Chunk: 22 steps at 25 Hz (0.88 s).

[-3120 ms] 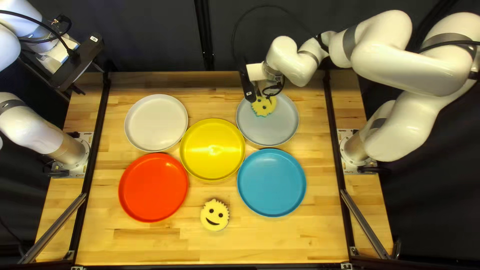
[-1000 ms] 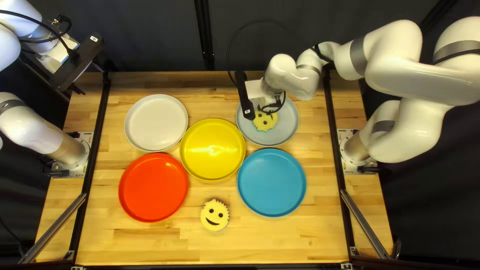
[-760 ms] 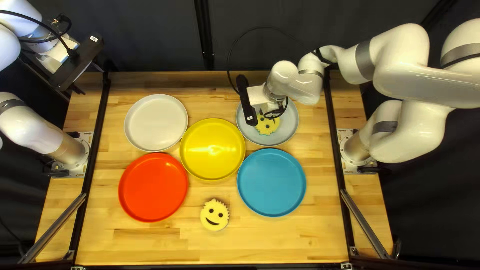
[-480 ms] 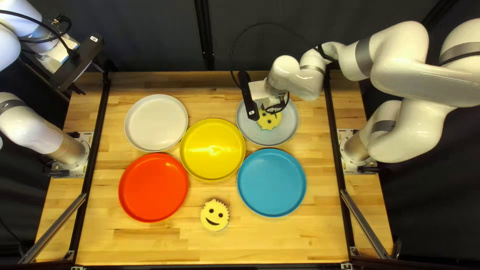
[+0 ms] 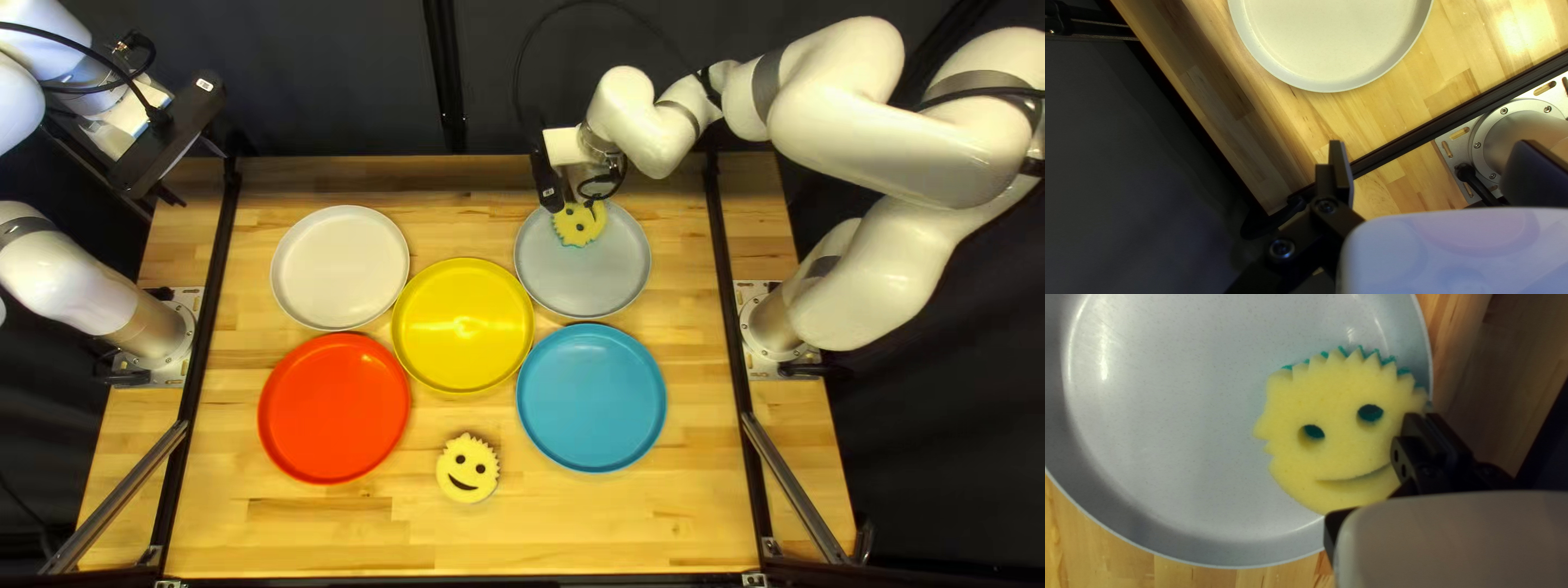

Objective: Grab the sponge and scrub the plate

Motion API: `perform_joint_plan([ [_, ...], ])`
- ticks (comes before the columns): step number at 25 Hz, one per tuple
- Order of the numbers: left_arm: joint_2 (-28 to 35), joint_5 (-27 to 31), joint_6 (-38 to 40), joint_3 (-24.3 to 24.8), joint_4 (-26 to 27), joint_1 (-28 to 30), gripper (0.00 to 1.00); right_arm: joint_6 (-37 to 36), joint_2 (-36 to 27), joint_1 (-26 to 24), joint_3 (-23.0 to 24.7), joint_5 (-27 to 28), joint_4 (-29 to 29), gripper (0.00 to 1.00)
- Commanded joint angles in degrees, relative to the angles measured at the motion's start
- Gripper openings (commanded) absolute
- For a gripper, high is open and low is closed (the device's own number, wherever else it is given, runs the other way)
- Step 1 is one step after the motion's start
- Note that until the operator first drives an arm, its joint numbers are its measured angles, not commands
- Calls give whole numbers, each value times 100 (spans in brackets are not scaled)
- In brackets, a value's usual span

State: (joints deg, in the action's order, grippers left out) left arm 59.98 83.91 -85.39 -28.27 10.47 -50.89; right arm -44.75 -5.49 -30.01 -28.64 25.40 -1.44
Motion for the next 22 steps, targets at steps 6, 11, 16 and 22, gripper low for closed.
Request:
perform_joint_plan([
  [6, 0, 0, 0, 0, 0, 0, 100, 562, -679, 659, 650, 15, 497, 0],
  [11, 0, 0, 0, 0, 0, 0, 100, 30, -819, 571, 845, -27, 472, 0],
  [16, 0, 0, 0, 0, 0, 0, 100, -861, -792, 261, 823, -69, 96, 0],
  [22, 0, 0, 0, 0, 0, 0, 100, -1760, -669, -177, 653, 9, -209, 0],
])
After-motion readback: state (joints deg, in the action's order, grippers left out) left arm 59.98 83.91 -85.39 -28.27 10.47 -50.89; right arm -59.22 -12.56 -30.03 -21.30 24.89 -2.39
